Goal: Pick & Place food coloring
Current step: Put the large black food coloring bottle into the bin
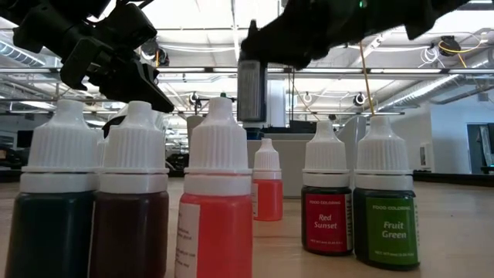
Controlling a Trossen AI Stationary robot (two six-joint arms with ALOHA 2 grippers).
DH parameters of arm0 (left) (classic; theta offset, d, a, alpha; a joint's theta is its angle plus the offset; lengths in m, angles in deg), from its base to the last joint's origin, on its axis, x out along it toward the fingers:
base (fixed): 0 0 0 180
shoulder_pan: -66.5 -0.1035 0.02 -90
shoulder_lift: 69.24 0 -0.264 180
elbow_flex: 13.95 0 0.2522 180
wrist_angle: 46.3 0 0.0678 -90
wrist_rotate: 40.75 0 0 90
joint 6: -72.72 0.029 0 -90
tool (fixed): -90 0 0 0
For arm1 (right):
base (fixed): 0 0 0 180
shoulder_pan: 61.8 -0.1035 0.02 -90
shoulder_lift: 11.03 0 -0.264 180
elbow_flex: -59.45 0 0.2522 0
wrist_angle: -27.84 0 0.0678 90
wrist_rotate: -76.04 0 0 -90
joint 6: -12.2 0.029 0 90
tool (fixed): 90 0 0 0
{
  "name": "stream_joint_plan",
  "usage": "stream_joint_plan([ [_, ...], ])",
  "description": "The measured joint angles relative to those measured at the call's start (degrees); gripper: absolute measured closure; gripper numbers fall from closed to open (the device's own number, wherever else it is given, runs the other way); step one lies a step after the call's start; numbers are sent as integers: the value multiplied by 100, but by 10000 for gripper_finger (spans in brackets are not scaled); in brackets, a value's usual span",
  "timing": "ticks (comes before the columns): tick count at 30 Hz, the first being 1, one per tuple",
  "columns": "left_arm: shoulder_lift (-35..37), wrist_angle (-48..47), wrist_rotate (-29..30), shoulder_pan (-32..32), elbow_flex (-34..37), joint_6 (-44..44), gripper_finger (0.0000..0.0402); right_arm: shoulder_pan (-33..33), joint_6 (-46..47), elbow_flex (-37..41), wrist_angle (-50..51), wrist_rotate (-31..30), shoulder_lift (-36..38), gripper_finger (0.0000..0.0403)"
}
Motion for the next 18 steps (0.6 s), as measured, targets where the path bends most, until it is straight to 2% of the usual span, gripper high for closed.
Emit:
stream_joint_plan([
  [18,0,7,-2,0,0,0,364,195,297,4,-143,-34,-771,290],
])
